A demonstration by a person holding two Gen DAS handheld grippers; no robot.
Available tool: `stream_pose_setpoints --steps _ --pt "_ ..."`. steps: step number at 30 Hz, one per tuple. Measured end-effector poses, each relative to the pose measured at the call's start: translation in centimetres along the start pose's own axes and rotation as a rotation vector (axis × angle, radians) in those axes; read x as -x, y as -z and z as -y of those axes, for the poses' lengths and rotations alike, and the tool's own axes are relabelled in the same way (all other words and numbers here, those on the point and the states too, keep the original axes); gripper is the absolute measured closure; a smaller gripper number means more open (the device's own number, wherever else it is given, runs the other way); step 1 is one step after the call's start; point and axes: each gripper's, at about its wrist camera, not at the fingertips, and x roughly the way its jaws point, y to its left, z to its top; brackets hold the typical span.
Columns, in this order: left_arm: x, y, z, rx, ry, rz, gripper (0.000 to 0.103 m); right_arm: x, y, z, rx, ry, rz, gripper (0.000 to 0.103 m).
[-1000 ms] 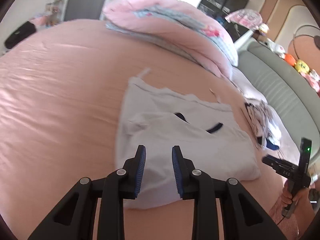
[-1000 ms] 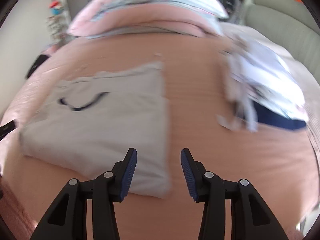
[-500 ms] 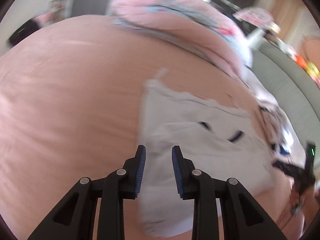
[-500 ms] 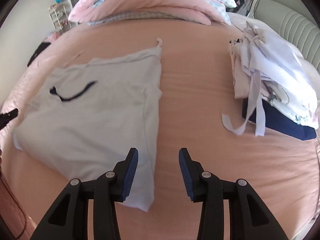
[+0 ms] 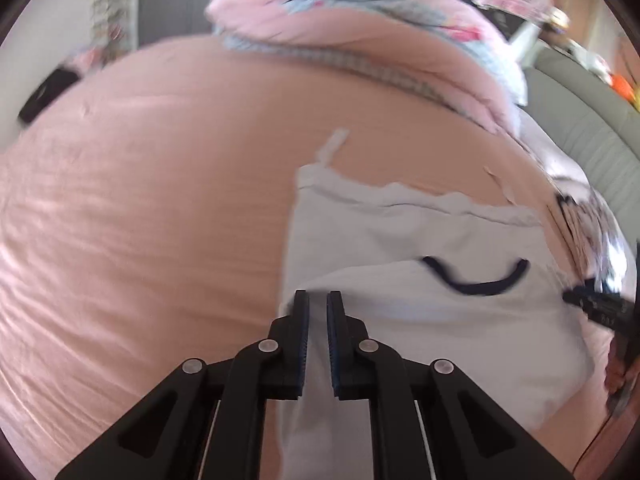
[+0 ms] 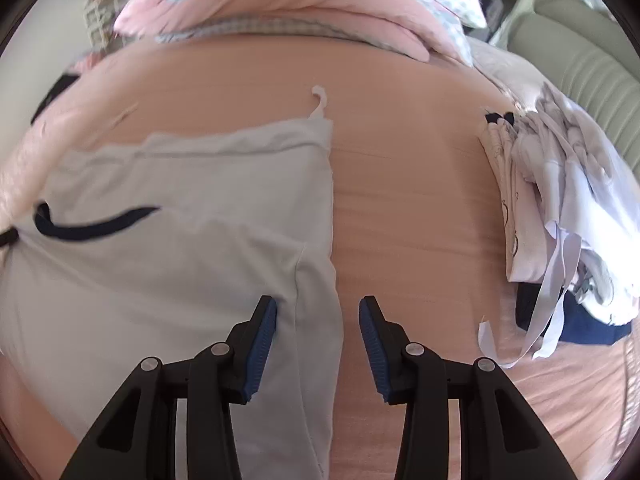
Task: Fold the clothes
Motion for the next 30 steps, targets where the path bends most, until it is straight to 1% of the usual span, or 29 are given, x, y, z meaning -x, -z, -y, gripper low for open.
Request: stream_pose_setpoints --steps 1,3,4,5,6,7,8,9,10,11,12,14,15,17,18,19,20,21,22,24,25,26,27,28,29,30 --pt "-0.5 0.0 0.6 -0.033 0.016 -0.021 0.095 0.0 -0.3 -0.4 0.016 -0.030 0.004 0.060" --pt "-2.3 0.0 0.6 -0.063 -0.065 -0.083 0.092 -1.1 -0.5 -1.7 0.089 -0.038 -0.023 0.060" --pt "-3.2 -0.1 0.7 -0.079 -0.105 -0.114 0.095 -1.8 -0.6 -1.9 0.116 -0.009 -0.032 0.060" --pt "-3.6 -0.1 0.4 -0.062 -0.111 -0.128 0.096 -2.6 -0.7 -2.1 0.142 0.025 -0.040 0.056" --pt "-2.9 -0.1 0.0 -0.001 -0.076 -0.113 0.096 -2.8 -0.9 -1.5 0.134 0.042 -0.022 0.052" --pt "-1.7 -0.1 0.3 0.024 -0.043 -0.086 0.096 -2.8 -1.2 -0.7 0.106 0.062 -0.016 0.049" --pt "-0.3 0.1 1.4 -0.002 0.005 -0.051 0.095 -2.7 -1.4 0.1 0.072 0.077 -0.015 0.049" --pt "0.9 0.5 2.8 -0.047 0.060 -0.025 0.093 -2.1 -1.6 0.8 0.038 0.075 -0.003 0.049" --pt "1.8 1.2 4.6 -0.111 0.116 -0.014 0.091 -1.4 -1.7 1.1 0.025 0.051 0.014 0.049" --pt "2.4 1.9 6.4 -0.156 0.146 -0.011 0.090 -0.7 -1.8 1.2 0.015 0.024 0.031 0.049" --pt "2.5 2.6 7.8 -0.171 0.170 -0.019 0.088 0.2 -1.5 0.7 0.031 -0.004 0.046 0.049" --pt "1.9 3.6 9.8 -0.163 0.239 -0.046 0.087 1.8 -0.5 -0.7 0.074 -0.059 0.077 0.049" --pt "1.1 4.0 10.6 -0.163 0.252 -0.063 0.087 2.8 0.3 -2.1 0.104 -0.084 0.091 0.049" --pt "-1.5 4.9 11.6 -0.179 0.214 -0.108 0.086 3.9 2.3 -5.3 0.150 -0.129 0.110 0.049" --pt "-2.6 5.5 11.9 -0.194 0.191 -0.133 0.087 3.1 2.7 -6.5 0.175 -0.127 0.101 0.049" --pt "-3.2 5.8 12.0 -0.204 0.187 -0.131 0.087 2.1 3.1 -7.6 0.199 -0.121 0.089 0.049" --pt "-2.9 6.1 11.7 -0.210 0.198 -0.116 0.087 1.5 3.5 -7.7 0.213 -0.118 0.095 0.049" --pt "-2.7 6.0 11.7 -0.224 0.203 -0.119 0.086 0.9 3.9 -7.7 0.225 -0.116 0.103 0.049" --pt "-2.5 5.9 11.7 -0.253 0.191 -0.127 0.086 0.3 4.3 -7.6 0.237 -0.114 0.112 0.047" --pt "-1.7 5.6 11.5 -0.324 0.131 -0.135 0.086 -0.3 4.8 -7.3 0.279 -0.095 0.124 0.047" --pt "-1.4 5.7 10.9 -0.334 0.101 -0.134 0.086 -0.1 4.7 -7.1 0.313 -0.075 0.127 0.047" --pt "-1.1 5.8 9.7 -0.325 0.082 -0.138 0.086 0.0 4.6 -6.9 0.346 -0.056 0.129 0.047" --pt "-0.7 6.1 8.4 -0.300 0.081 -0.139 0.087 0.3 4.7 -6.3 0.376 -0.031 0.131 0.046" --pt "-0.1 6.3 7.1 -0.261 0.096 -0.136 0.087 0.5 4.7 -5.1 0.380 -0.016 0.129 0.044" --pt "0.4 6.2 6.2 -0.230 0.093 -0.130 0.087 0.8 4.7 -3.6 0.348 -0.025 0.119 0.040" --pt "0.9 6.2 5.6 -0.212 0.079 -0.119 0.087 1.0 4.7 -2.0 0.310 -0.038 0.108 0.039"
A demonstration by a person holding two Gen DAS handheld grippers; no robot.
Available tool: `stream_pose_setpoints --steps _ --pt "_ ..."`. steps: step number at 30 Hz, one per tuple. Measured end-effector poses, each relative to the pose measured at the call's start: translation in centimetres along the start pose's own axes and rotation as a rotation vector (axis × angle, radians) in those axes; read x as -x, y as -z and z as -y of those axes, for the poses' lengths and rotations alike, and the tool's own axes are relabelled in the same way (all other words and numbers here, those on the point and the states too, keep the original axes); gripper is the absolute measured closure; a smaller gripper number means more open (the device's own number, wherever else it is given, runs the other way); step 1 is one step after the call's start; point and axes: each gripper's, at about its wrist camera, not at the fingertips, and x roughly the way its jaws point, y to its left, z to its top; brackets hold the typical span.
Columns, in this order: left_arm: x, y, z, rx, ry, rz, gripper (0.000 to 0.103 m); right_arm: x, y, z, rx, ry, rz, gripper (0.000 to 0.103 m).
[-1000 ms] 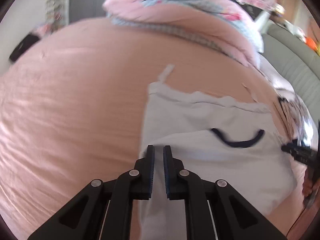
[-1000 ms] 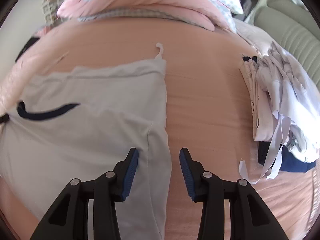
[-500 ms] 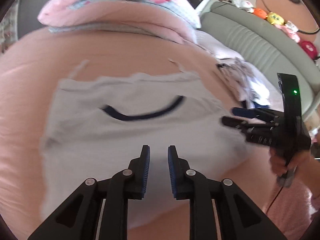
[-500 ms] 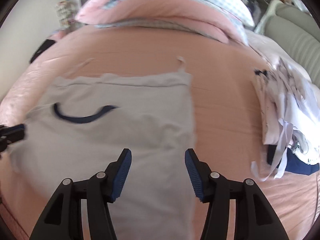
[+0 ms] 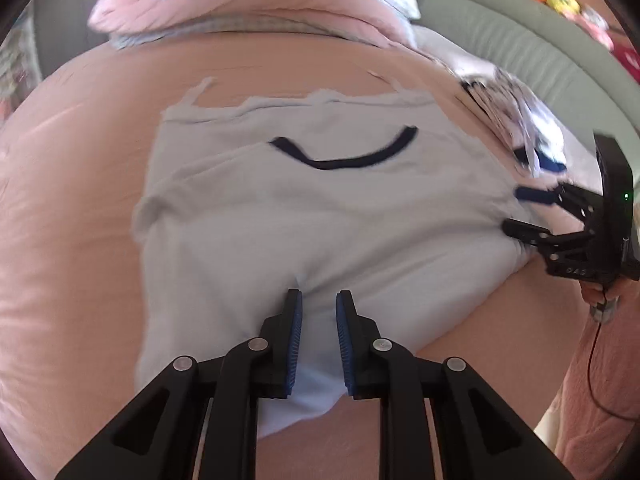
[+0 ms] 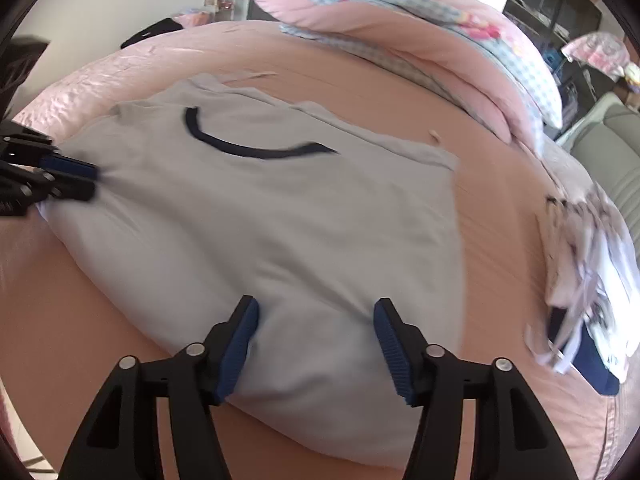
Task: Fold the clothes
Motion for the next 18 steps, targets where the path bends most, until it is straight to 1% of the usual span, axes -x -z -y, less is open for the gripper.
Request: stream_pose_setpoints --steps 1,2,3,4,5,6,8,9,10,11,12,13,14,15,16,17,18 --pt "0.8 0.1 -0.1 0.002 -0.033 0.021 0.087 0.7 0.4 1.4 -0.058 -0.034 -0.004 0.039" --pt "1.7 0.1 0.0 0.017 -0.048 0.060 0.087 1.5 1.0 2.7 -0.124 -0.049 -0.002 0.040" --pt "2.4 0.0 0.0 0.053 -0.020 0.102 0.086 2.4 1.4 3.7 -0.180 -0.027 0.016 0.040" --pt "2.7 0.0 -0.2 0.096 0.035 0.133 0.086 3.3 1.9 4.7 -0.233 0.000 0.037 0.040" --pt "2.7 0.1 -0.1 0.126 0.072 0.148 0.086 3.6 2.1 5.6 -0.285 -0.007 0.054 0.040" --pt "1.9 0.3 0.0 0.134 0.069 0.125 0.086 3.7 2.3 6.5 -0.335 -0.021 0.070 0.040" --pt "-0.2 0.9 0.0 0.140 0.032 0.044 0.086 2.3 2.5 6.7 -0.340 -0.009 0.009 0.040" --pt "-0.8 1.3 -0.4 0.160 0.045 0.023 0.086 1.1 2.9 6.7 -0.312 0.020 -0.034 0.040" --pt "-0.6 1.4 -0.9 0.188 0.064 0.028 0.086 -0.2 3.3 6.7 -0.279 0.052 -0.078 0.040" --pt "0.2 1.6 -1.4 0.214 0.056 0.039 0.086 -0.7 3.9 7.1 -0.273 0.045 -0.075 0.040" --pt "1.1 1.8 -2.0 0.234 0.010 0.050 0.086 -0.6 4.1 7.9 -0.297 0.041 -0.070 0.039" --pt "2.1 2.2 -2.4 0.249 -0.051 0.064 0.086 -0.5 4.4 8.8 -0.326 0.039 -0.067 0.039" --pt "3.0 2.7 -3.0 0.280 -0.103 0.082 0.086 -0.4 4.5 9.5 -0.353 0.051 -0.071 0.039" --pt "3.9 3.5 -3.7 0.346 -0.136 0.107 0.086 -0.2 4.5 10.0 -0.374 0.067 -0.070 0.039" --pt "4.6 4.5 -4.6 0.438 -0.144 0.131 0.086 0.4 4.6 10.0 -0.396 0.092 -0.065 0.039" --pt "5.1 5.7 -5.5 0.546 -0.118 0.154 0.085 0.8 4.6 10.1 -0.417 0.106 -0.054 0.039" --pt "5.2 6.9 -6.3 0.642 -0.065 0.176 0.085 1.1 4.5 10.2 -0.445 0.071 -0.035 0.039"
